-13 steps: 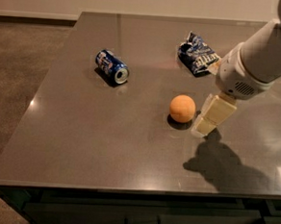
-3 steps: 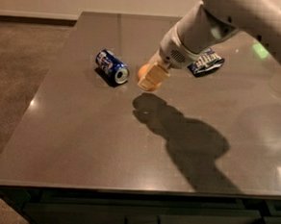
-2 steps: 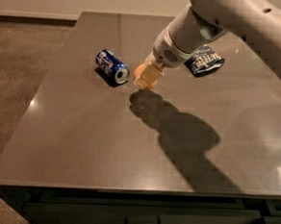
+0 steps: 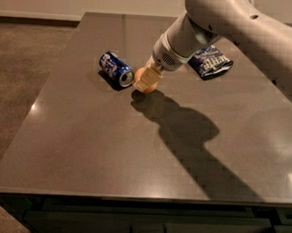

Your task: Move orange near pepsi can

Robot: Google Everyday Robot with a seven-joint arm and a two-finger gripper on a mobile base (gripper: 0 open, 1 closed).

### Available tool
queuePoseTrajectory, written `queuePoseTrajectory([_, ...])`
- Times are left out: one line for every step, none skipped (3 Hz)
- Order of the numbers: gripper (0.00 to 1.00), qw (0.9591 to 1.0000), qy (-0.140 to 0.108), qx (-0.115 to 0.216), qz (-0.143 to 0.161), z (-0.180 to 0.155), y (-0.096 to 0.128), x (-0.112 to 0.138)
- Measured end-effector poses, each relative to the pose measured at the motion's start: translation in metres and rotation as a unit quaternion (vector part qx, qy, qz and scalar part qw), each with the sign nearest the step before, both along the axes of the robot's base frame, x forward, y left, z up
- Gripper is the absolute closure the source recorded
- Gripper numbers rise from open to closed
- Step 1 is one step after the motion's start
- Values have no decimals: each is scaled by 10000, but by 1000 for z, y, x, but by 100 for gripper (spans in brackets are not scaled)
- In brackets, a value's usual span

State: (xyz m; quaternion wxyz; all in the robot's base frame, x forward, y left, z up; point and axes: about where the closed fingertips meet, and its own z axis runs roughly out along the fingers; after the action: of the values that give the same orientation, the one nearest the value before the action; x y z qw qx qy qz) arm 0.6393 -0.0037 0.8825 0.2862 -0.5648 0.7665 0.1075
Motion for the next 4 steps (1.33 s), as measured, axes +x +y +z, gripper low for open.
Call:
queuePoseTrajectory([84,9999,27,111,-35,-6,7,7])
queuePoseTrajectory([60,9999,33,153,-33,-11,12,10])
queuePoseTrajectory([36,9998,29,200,-5,-13,14,10])
queuePoseTrajectory([13,9998,39,204,44,-16,11,10])
